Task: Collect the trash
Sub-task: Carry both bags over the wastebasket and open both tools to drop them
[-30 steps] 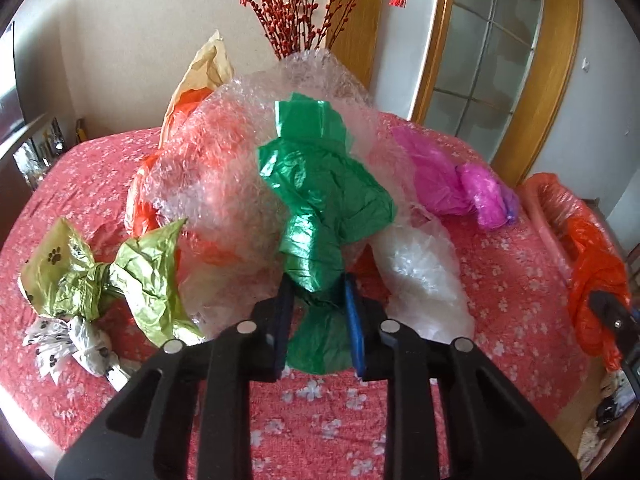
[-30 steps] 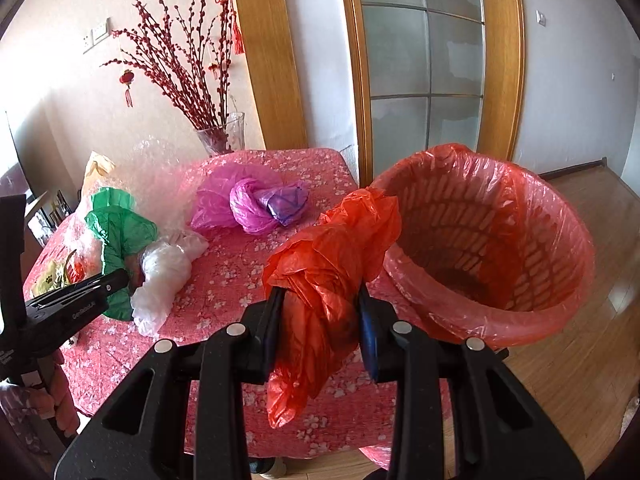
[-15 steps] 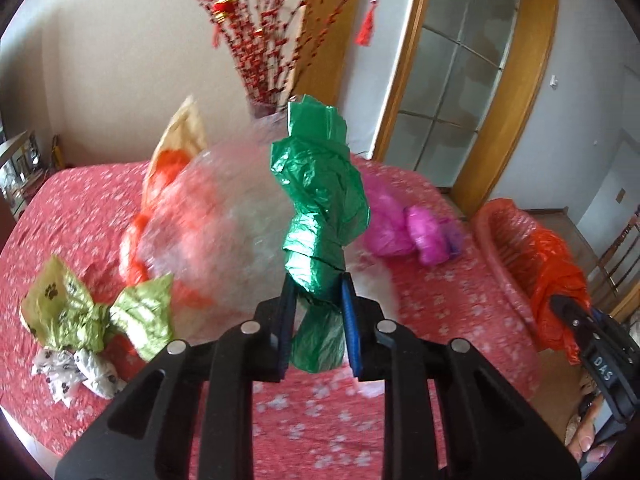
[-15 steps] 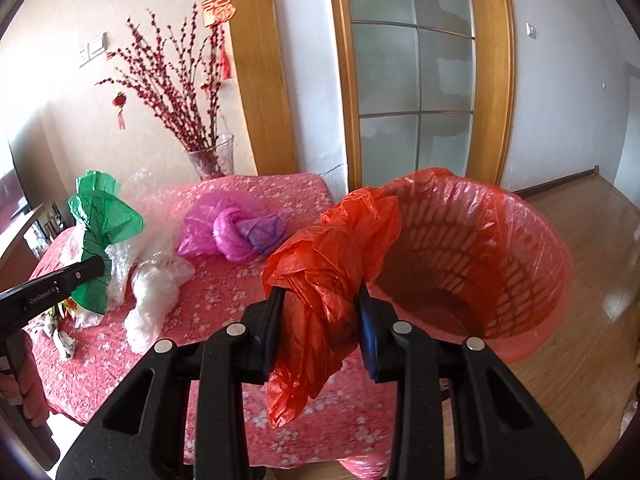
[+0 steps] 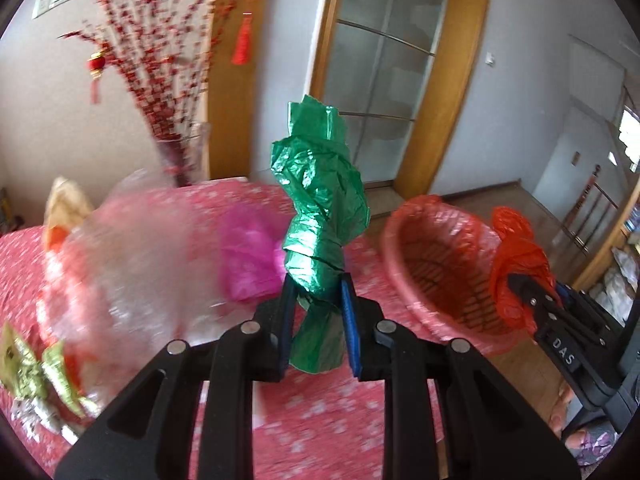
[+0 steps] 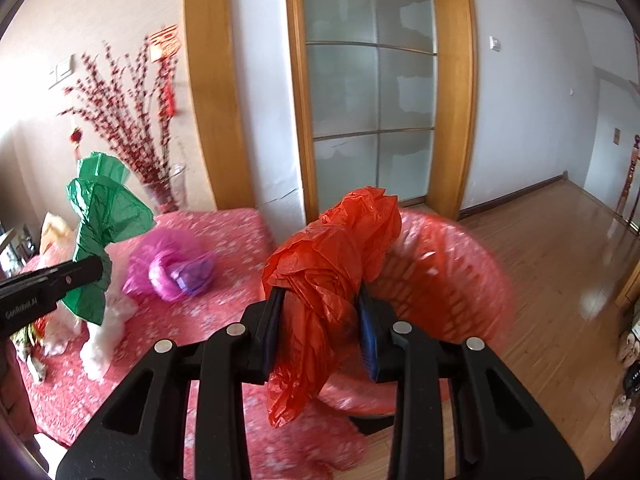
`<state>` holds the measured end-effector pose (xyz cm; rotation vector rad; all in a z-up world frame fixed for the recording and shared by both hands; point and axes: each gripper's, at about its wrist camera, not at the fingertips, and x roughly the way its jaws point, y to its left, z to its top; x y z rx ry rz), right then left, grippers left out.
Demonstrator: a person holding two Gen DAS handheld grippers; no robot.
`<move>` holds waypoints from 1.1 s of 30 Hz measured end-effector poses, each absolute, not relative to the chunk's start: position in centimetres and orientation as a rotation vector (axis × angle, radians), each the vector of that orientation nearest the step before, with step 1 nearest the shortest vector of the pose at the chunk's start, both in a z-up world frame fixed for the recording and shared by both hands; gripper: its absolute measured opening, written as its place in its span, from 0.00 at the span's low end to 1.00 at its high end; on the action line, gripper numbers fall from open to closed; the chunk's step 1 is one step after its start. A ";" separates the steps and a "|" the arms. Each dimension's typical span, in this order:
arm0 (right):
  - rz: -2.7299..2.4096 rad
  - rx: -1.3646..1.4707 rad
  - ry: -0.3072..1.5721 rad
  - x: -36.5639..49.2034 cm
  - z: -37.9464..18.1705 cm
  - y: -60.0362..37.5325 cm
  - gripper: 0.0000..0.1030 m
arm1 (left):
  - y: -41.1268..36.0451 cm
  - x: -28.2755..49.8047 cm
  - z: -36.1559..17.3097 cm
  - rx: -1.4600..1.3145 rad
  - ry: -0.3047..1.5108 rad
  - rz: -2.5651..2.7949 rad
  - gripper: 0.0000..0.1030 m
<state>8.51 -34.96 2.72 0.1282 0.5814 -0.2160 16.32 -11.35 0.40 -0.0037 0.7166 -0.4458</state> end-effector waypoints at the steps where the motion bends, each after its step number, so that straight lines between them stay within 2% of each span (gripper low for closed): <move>1: -0.222 0.131 0.579 8.5 2.8 -35.3 0.33 | -12.1 16.5 0.4 0.001 0.718 -0.458 0.22; 24: -0.316 0.197 0.571 10.3 2.3 -42.8 0.34 | -24.7 20.6 -1.8 0.042 0.799 -0.677 0.23; 33: -0.341 0.249 0.589 10.4 1.5 -44.4 0.51 | -26.0 21.6 -3.4 0.026 0.853 -0.666 0.33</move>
